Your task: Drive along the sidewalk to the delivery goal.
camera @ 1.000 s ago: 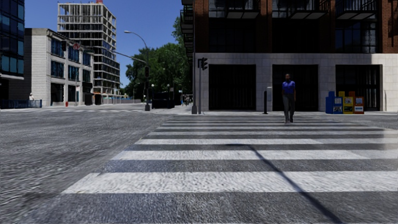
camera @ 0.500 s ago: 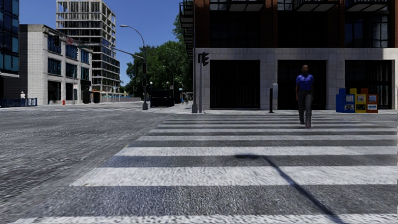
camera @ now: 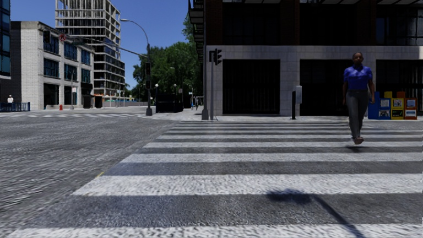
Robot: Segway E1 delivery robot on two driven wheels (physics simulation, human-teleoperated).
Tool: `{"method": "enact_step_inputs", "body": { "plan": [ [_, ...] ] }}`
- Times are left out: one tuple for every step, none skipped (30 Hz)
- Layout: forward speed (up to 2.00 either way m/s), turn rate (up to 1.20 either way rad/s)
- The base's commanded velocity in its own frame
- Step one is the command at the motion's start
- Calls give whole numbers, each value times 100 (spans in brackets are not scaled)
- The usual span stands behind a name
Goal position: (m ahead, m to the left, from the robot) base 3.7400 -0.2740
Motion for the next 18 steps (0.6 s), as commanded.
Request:
{"method": "enact_step_inputs", "body": {
  "plan": [
    [198, 0],
    [179, 0],
    [179, 0],
    [160, 0],
    [152, 0],
    [144, 0],
    [140, 0],
    [137, 0],
    [136, 0],
    [136, 0],
    [136, 0],
    [136, 0],
    [135, 0],
    [135, 0],
    [135, 0],
    [135, 0],
    [135, 0],
    [135, 0]
  ]
}}
